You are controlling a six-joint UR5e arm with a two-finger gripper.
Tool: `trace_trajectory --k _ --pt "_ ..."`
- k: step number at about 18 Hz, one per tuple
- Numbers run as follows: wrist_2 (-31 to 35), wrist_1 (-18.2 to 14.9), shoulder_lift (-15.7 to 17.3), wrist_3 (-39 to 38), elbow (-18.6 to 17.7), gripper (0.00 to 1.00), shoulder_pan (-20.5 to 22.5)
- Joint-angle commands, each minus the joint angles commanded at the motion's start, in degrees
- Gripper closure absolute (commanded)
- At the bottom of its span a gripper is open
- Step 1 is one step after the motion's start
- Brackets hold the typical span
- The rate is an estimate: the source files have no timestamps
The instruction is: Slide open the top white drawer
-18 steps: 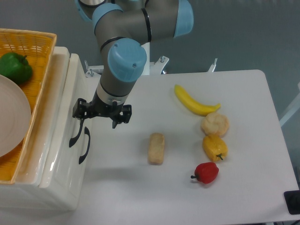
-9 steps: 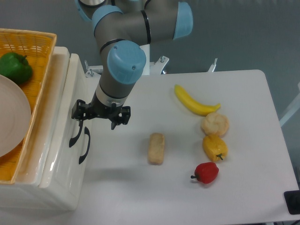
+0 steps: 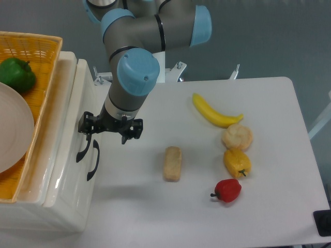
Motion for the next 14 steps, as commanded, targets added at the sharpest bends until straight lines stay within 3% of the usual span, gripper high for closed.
trace_trajectory --k 14 --pt "0.44 0.09 -0.44 0.00 -0.62 0.00 -0.18"
